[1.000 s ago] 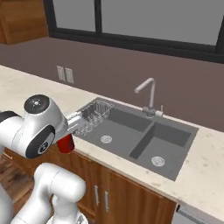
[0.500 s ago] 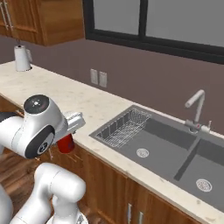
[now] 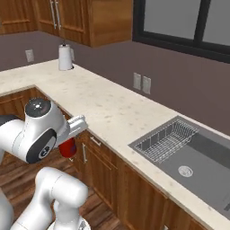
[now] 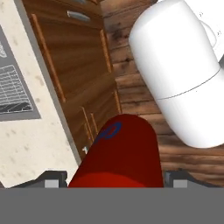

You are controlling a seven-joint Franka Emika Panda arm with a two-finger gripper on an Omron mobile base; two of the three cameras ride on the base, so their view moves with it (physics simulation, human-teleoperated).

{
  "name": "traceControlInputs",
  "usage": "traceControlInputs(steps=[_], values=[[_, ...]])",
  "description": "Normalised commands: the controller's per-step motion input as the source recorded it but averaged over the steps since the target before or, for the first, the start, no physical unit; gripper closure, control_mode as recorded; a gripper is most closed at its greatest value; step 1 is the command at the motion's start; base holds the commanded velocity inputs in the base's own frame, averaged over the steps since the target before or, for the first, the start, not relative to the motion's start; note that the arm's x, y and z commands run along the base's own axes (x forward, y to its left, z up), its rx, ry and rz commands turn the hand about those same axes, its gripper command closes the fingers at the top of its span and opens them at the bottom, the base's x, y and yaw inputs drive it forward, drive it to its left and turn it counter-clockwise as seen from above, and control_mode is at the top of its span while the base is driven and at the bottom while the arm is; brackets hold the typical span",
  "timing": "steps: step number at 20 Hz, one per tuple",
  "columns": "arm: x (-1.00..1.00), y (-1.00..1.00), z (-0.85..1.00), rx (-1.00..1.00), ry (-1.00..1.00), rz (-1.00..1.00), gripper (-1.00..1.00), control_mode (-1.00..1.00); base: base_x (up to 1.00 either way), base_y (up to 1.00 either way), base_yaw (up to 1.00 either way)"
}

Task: Four empty soda cans are scattered around the kitchen. Gather all the cans and cluster them next to the stove for recycling.

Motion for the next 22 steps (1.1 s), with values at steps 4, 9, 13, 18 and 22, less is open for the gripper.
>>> traceControlInputs(steps=[4, 9, 13, 18, 22], values=[[0.00, 0.00, 0.00, 0.00, 0.00, 0.00, 1.00, 1.00, -0.03, 0.57, 0.35], [0.00, 0.00, 0.00, 0.00, 0.00, 0.00, 1.00, 1.00, 0.00, 0.54, 0.34], [0.00, 0.00, 0.00, 0.00, 0.00, 0.00, 1.00, 1.00, 0.10, 0.49, 0.31], [0.00, 0.00, 0.00, 0.00, 0.00, 0.00, 1.00, 1.00, 0.21, 0.48, 0.29], [0.00, 0.00, 0.00, 0.00, 0.00, 0.00, 1.00, 1.00, 0.43, 0.41, 0.24]])
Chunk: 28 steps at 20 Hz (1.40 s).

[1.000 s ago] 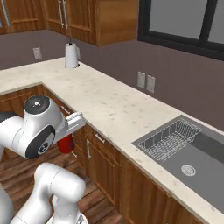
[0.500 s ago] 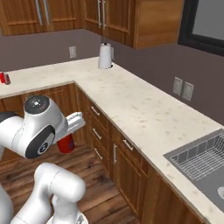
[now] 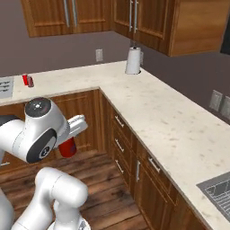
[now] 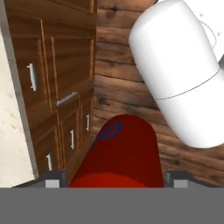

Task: Four empty soda cans are scattered around the kitchen. Gather all the cans and cluster them next to the stove for recycling.

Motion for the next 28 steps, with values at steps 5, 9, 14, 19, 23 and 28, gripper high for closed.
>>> traceControlInputs(steps=[5, 9, 14, 19, 23, 28], values=[[0.00, 0.00, 0.00, 0.00, 0.00, 0.00, 1.00, 1.00, 0.37, 0.46, 0.24], [0.00, 0.00, 0.00, 0.00, 0.00, 0.00, 1.00, 1.00, 0.39, 0.44, 0.24], [0.00, 0.00, 0.00, 0.00, 0.00, 0.00, 1.00, 1.00, 0.41, 0.44, 0.23], [0.00, 0.00, 0.00, 0.00, 0.00, 0.00, 1.00, 1.00, 0.48, 0.42, 0.23], [0.00, 0.00, 0.00, 0.00, 0.00, 0.00, 1.00, 1.00, 0.59, 0.38, 0.20], [0.00, 0.00, 0.00, 0.00, 0.00, 0.00, 1.00, 1.00, 0.67, 0.34, 0.19]])
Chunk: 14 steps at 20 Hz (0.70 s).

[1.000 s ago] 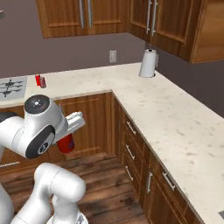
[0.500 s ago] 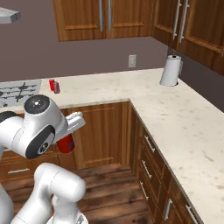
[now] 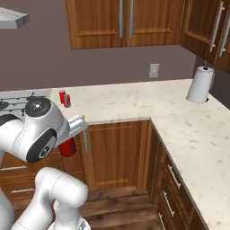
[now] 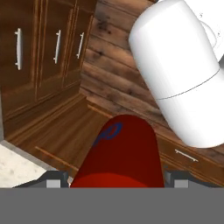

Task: Four empty soda cans are scattered around the kitchen. Gather all the cans and cluster them next to the stove for recycling.

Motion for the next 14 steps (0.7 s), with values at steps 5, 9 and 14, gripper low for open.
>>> traceControlInputs(steps=[5, 9, 14], values=[[0.00, 0.00, 0.00, 0.00, 0.00, 0.00, 1.00, 1.00, 0.63, 0.38, 0.18], [0.00, 0.00, 0.00, 0.00, 0.00, 0.00, 1.00, 1.00, 0.45, 0.43, 0.18], [0.00, 0.00, 0.00, 0.00, 0.00, 0.00, 1.00, 1.00, 0.15, 0.34, 0.19]])
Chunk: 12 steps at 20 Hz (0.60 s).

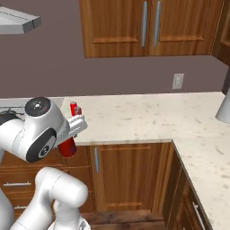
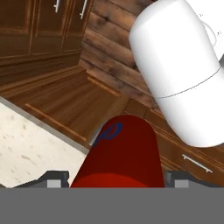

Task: Four empty soda cans are scattered around the kitchen. Gather all the cans and cluster them next to the stove for recycling.

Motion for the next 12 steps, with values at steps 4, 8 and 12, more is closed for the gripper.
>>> traceControlInputs(steps=[4, 8, 12], values=[[0.00, 0.00, 0.00, 0.00, 0.00, 0.00, 1.00, 1.00, 0.00, 0.31, 0.22], [0.00, 0.00, 0.00, 0.00, 0.00, 0.00, 1.00, 1.00, 0.00, 0.30, 0.23], [0.00, 0.00, 0.00, 0.00, 0.00, 0.00, 1.00, 1.00, 0.00, 0.30, 0.24]])
